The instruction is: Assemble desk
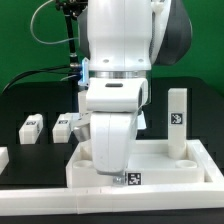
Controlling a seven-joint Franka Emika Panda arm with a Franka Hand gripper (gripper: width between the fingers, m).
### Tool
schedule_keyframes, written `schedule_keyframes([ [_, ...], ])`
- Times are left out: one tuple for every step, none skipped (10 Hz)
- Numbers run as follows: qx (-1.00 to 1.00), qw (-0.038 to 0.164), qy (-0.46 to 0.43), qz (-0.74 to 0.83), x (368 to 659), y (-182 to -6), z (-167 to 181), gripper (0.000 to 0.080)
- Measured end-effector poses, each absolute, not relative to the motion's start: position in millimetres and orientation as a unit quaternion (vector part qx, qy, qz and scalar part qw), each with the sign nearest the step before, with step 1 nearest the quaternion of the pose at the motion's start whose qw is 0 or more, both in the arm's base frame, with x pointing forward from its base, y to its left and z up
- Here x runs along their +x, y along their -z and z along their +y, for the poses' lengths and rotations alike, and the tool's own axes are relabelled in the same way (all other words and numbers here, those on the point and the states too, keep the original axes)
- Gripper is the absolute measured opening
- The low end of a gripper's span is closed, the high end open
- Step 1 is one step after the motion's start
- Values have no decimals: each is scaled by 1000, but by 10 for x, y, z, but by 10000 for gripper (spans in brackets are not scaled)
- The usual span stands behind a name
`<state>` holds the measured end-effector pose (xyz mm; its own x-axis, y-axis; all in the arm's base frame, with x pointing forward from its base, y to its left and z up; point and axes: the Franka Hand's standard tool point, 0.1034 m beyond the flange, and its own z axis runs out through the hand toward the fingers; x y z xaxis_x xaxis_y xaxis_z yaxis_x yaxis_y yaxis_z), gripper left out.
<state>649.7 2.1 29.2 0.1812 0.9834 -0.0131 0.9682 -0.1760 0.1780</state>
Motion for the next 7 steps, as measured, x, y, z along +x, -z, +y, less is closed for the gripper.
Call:
schedule_keyframes([
  [761,71,-48,643,6536,-299,63,70],
  [755,72,-44,650,6565,-299,96,70],
  [755,73,-40,651,6570,-295,108,70],
  [756,74,-34,650,6570,-297,109,70],
  [756,71,-22,650,6568,-304,101,70],
  [756,67,-14,651,6564,-309,96,70],
  [757,65,-11,650,6555,-303,86,70],
])
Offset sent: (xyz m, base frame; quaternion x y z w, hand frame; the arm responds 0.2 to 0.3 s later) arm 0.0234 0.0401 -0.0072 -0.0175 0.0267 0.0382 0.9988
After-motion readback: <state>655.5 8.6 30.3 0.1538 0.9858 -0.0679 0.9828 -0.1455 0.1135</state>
